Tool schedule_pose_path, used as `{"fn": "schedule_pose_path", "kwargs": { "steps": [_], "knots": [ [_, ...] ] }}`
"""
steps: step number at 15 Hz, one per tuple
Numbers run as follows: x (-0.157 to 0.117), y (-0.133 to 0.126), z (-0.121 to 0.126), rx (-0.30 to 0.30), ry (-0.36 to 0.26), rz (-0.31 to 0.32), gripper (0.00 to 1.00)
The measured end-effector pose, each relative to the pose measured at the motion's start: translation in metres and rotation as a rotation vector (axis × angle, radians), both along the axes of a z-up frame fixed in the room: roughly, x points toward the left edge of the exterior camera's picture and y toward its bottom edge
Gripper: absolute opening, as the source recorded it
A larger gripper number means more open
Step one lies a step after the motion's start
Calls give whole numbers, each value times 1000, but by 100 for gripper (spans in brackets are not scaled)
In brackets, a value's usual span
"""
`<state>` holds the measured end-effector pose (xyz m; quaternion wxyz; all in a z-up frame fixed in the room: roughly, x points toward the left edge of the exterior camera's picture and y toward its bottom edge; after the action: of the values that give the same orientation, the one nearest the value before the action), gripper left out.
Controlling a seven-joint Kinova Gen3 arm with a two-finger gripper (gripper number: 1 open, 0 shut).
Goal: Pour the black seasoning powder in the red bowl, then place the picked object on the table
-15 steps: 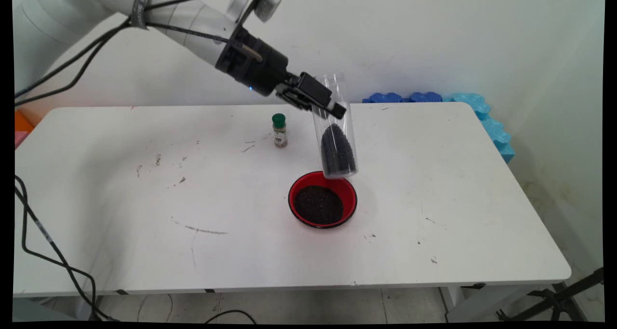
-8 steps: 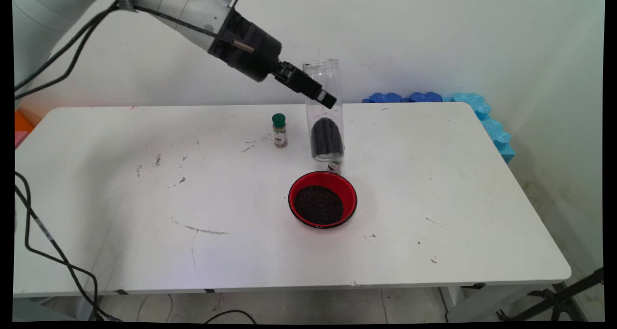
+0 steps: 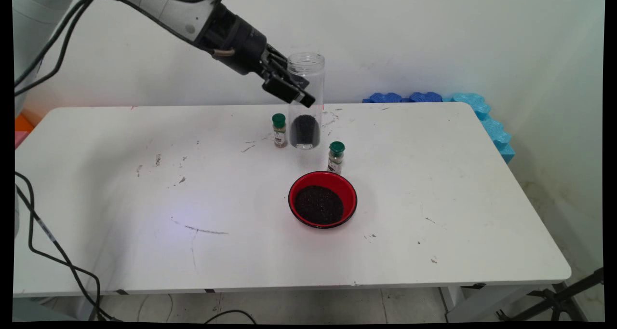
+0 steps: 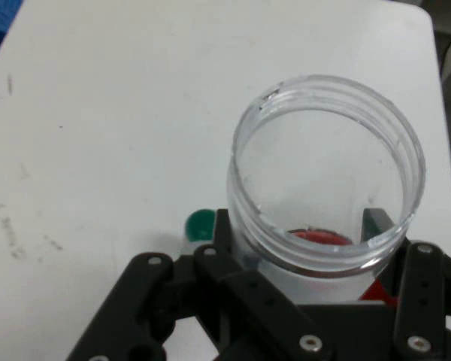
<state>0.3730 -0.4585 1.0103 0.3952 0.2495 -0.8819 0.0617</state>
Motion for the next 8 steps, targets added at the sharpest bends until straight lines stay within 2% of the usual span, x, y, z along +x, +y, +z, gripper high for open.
{"fn": "schedule_pose_path", "kwargs": {
  "steps": [3, 8],
  "knots": [
    [5, 4, 0, -53, -41, -17, 0],
    [14, 12, -6, -106, -87, -20, 0]
  ]
}}
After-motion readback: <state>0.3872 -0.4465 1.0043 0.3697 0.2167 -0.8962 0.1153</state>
